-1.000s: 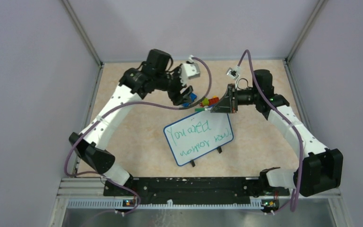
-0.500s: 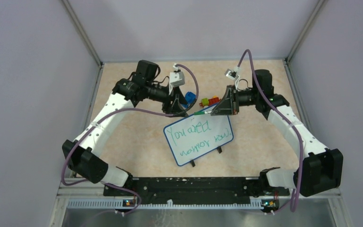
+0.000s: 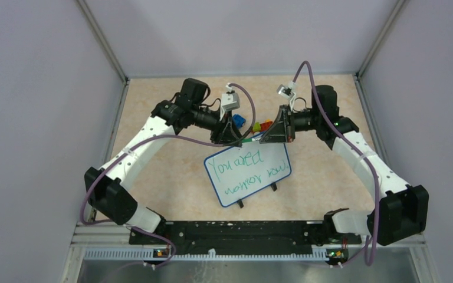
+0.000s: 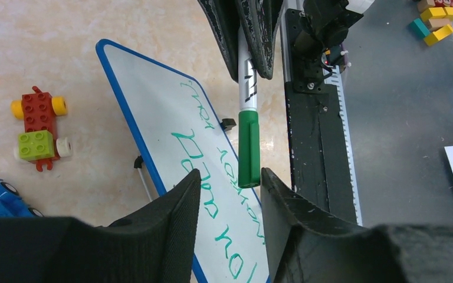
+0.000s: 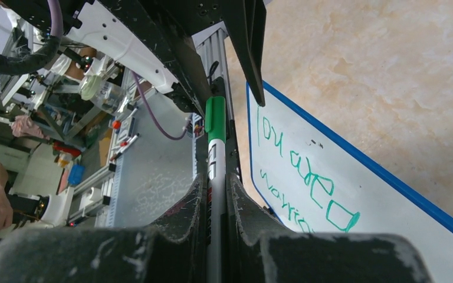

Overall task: Write a sentence on the whiteboard
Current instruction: Insert the whiteboard marker without the cap into the pen cap.

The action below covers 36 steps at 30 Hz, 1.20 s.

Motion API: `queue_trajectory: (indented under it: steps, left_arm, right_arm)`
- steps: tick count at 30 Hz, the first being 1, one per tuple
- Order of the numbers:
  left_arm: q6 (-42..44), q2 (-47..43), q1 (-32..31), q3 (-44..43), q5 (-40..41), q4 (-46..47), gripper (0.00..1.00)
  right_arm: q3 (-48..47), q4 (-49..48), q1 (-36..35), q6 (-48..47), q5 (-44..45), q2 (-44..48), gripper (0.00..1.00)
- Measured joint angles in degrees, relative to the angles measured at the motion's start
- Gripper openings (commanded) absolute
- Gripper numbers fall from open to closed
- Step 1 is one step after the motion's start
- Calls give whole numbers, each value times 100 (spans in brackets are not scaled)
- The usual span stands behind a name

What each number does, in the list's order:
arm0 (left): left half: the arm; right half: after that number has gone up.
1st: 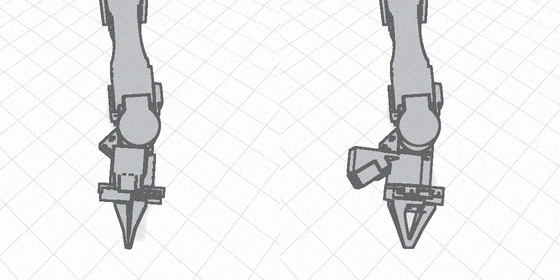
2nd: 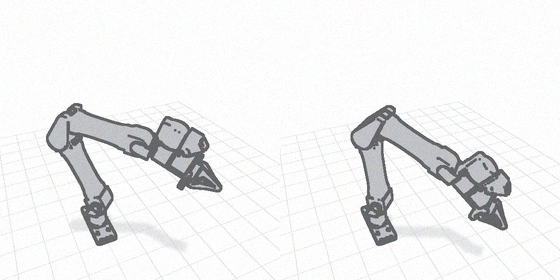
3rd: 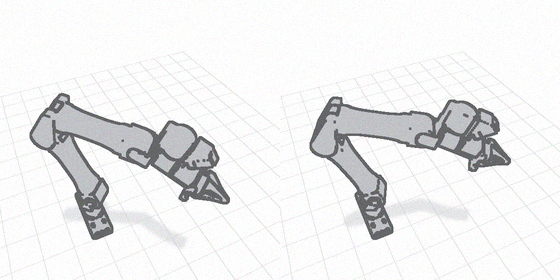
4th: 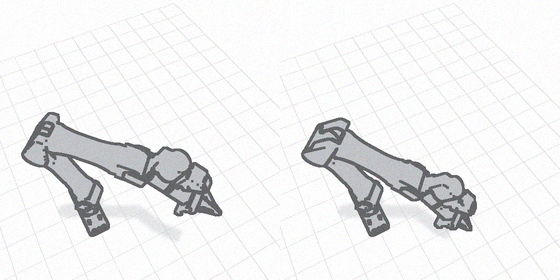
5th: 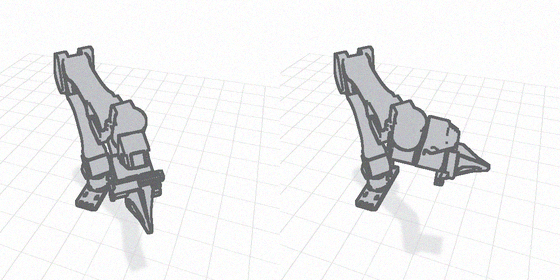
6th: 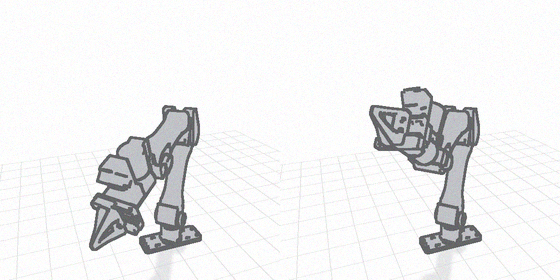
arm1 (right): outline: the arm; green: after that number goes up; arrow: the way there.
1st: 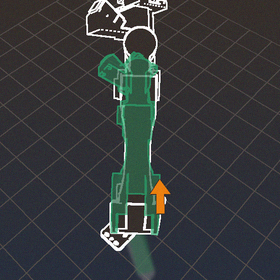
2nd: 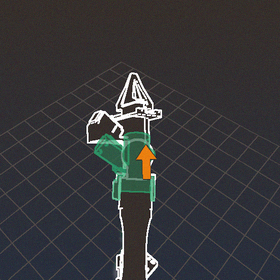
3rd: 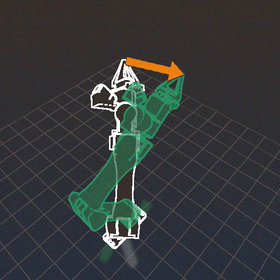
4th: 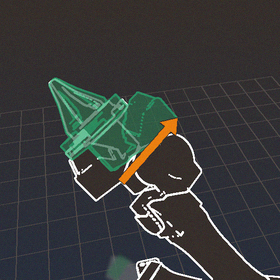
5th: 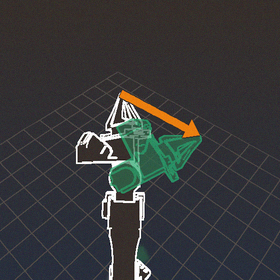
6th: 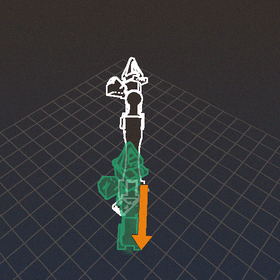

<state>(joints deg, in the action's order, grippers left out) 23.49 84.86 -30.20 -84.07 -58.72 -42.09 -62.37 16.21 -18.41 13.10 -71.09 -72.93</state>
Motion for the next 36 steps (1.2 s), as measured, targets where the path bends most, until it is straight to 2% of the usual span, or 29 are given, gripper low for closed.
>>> queue_trajectory:
  steps: [4, 11, 12, 19, 31, 36]
  left_arm:
    - [-81, 17, -105, 2, 94, 44, 31]
    - [-109, 44, -365, 2, 258, 48, 1]
    - [-114, 57, -365, 0, 269, 46, 0]
    - [-225, 160, -387, -81, 289, -26, 0]
    - [-260, 380, -551, -448, 575, -726, 0]
    - [-210, 380, -575, -494, 686, -831, 35]
  right_arm:
    - [0, -7, -28, 7, 87, 0, 0]
    - [0, 31, -72, 2, 186, 0, 0]
    - [0, 52, -72, 2, 214, 0, 0]
    - [0, 146, -74, -13, 297, 0, 0]
    - [-2, 468, -212, -289, 424, 0, 0]
    - [-74, 590, -260, -361, 474, -11, 0]
